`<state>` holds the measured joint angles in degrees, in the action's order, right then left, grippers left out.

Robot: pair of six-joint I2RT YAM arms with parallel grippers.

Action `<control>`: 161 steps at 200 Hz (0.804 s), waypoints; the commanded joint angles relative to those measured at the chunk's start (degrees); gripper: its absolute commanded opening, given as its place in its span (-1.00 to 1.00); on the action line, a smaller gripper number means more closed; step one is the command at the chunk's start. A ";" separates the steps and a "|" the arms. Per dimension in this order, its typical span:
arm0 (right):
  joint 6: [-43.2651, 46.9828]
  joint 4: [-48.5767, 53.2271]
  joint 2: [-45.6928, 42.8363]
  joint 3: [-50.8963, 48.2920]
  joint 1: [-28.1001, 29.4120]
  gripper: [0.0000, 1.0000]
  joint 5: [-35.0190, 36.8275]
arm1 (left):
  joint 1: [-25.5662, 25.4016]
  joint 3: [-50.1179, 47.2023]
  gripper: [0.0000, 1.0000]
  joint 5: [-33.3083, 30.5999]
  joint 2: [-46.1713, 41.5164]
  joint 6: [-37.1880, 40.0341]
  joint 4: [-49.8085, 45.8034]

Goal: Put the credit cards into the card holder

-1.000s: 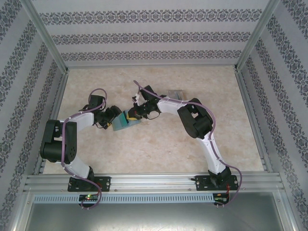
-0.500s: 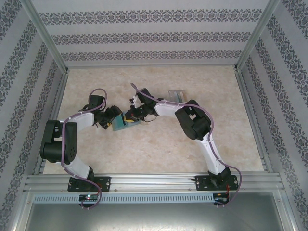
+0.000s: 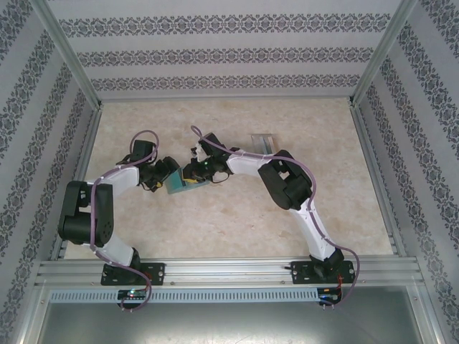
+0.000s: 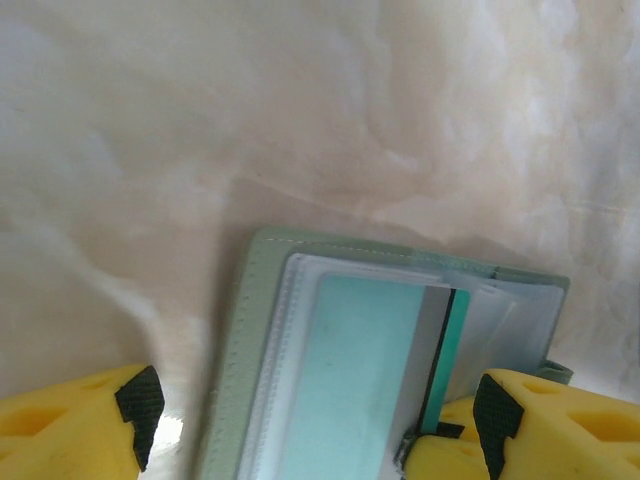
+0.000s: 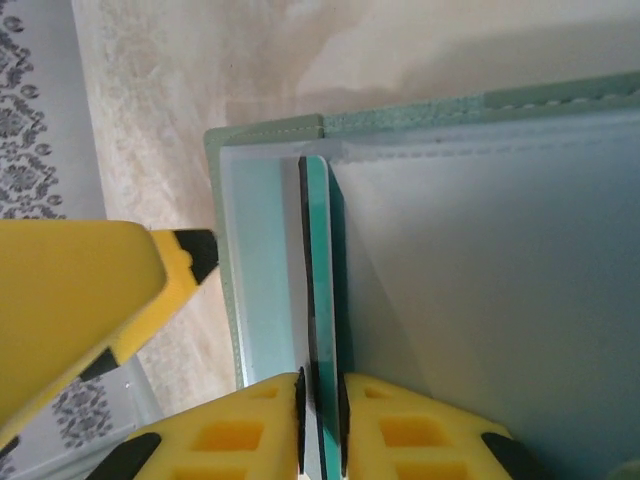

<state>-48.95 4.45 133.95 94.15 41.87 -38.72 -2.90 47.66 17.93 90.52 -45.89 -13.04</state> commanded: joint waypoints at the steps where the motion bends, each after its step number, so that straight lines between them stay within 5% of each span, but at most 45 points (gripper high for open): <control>1: 1.40 1.43 -3.41 -0.85 0.55 -0.56 4.66 | 0.57 3.21 0.68 -4.60 -2.54 4.26 -6.33; 59: 2.67 -1.53 -9.53 -5.10 0.07 -0.43 9.05 | -0.24 7.48 0.91 -2.90 -0.41 8.32 -12.04; 124: 7.80 -0.79 -18.17 -11.16 -3.11 -0.35 16.38 | -5.75 8.69 0.94 -5.58 4.79 8.40 -13.81; 132: 9.02 -0.60 -19.36 -11.84 -3.66 0.18 17.30 | -6.31 9.09 0.94 -5.44 5.89 8.67 -14.43; 135: 9.49 -0.70 -19.75 -12.11 -3.85 0.80 17.43 | -6.46 9.20 0.94 -5.21 6.24 8.77 -14.47; 137: 9.77 -0.77 -19.95 -12.31 -3.97 0.92 17.45 | -6.58 9.25 0.94 -5.02 6.49 8.90 -14.47; 161: 12.78 -1.13 -22.58 -14.41 -4.39 0.97 19.49 | -7.52 11.10 0.99 -6.13 7.98 10.87 -17.41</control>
<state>-41.45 3.53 115.02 82.04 37.89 -23.70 -9.47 56.16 13.78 97.12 -37.93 -24.97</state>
